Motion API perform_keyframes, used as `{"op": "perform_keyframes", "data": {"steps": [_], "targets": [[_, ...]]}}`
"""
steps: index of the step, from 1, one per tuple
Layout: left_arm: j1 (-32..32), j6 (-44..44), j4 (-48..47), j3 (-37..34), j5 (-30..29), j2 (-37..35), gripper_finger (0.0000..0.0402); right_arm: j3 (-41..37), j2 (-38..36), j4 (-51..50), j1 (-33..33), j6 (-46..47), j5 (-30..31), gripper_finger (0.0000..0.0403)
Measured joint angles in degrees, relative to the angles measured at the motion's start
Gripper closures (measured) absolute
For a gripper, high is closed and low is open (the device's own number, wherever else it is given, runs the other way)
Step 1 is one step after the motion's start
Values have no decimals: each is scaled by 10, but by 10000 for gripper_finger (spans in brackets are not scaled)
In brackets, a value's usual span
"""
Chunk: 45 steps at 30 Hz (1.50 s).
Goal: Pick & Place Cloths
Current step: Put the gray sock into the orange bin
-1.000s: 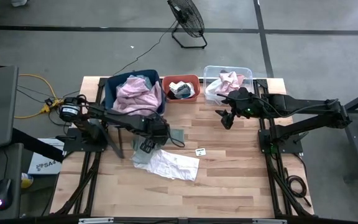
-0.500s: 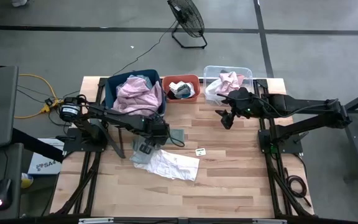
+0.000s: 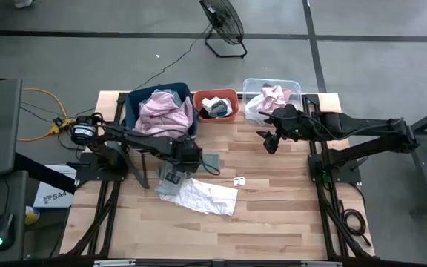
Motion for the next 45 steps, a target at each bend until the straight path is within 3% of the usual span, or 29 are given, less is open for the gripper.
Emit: {"op": "perform_keyframes", "data": {"steps": [17,27,42,45], "targets": [[-5,-59,-122,131,-33,0,400,0,0,0,0,0,0,147],[-53,-71,-164,200,-34,0,401,0,0,0,0,0,-2,147],[-90,-86,-173,261,-267,0,401,0,0,0,0,-2,-2,147],[-90,-102,-174,282,-286,0,400,0,0,0,0,-2,-2,147]]}}
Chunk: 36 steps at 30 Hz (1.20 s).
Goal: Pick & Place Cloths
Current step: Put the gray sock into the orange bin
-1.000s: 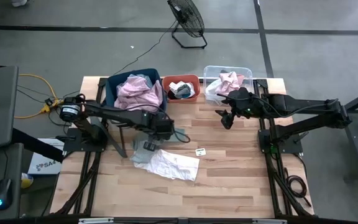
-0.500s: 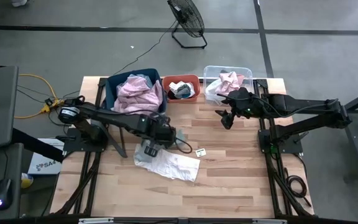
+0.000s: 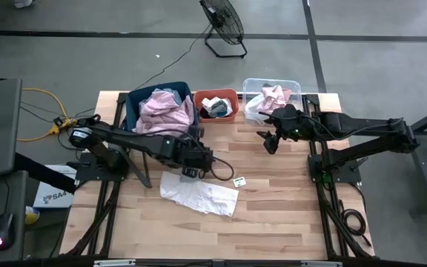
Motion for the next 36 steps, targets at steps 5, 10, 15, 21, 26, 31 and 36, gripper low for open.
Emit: {"op": "perform_keyframes", "data": {"steps": [5,10,15,21,26,31,36], "targets": [[0,-15,0,22,-20,0,400,0,0,0,0,0,0,147],[0,-21,3,23,-51,0,399,0,0,0,0,0,0,147],[0,-23,37,23,-113,0,399,0,0,0,0,0,0,147],[0,26,120,23,-169,0,399,0,0,0,0,0,0,147],[11,83,193,23,-220,0,399,0,0,0,0,0,0,147],[48,117,260,23,-246,0,398,0,0,0,0,-1,0,147],[103,112,313,23,-216,0,398,0,0,0,0,-2,0,147]]}}
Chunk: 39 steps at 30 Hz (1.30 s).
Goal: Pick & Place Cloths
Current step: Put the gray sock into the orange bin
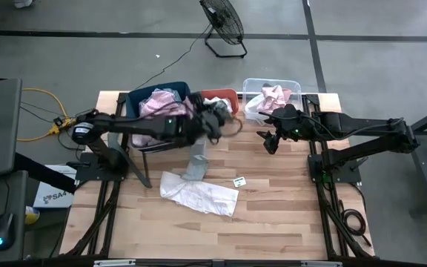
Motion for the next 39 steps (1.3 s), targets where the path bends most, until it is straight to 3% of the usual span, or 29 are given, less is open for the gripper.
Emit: {"op": "perform_keyframes", "data": {"steps": [14,19,22,30,39], "targets": [[158,11,87,-1,137,0,398,0,0,0,0,-5,0,147],[198,11,137,-1,219,0,398,0,0,0,0,-9,0,147],[215,19,168,0,238,9,398,0,0,0,0,-9,0,147],[251,41,142,-1,327,53,398,0,0,-9,0,-9,0,147],[249,13,24,-1,343,64,398,0,0,-11,0,-9,1,147]]}}
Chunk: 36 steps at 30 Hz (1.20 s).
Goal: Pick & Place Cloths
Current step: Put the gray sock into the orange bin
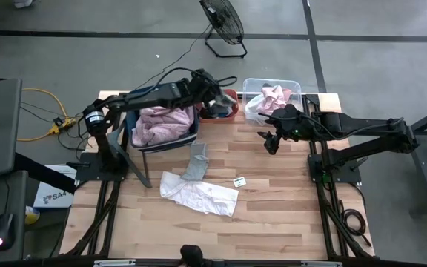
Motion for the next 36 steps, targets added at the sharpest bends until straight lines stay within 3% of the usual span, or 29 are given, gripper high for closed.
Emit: {"op": "perform_keyframes", "data": {"steps": [7,15,24,36], "targets": [[5,-57,-81,0,69,0,398,0,0,0,0,5,1,147],[4,-120,-103,0,133,0,398,0,0,0,0,7,1,147],[9,-170,-111,-1,134,0,398,0,0,1,0,7,0,147],[47,-191,-74,-58,147,1,398,0,0,3,0,7,-1,147]]}}
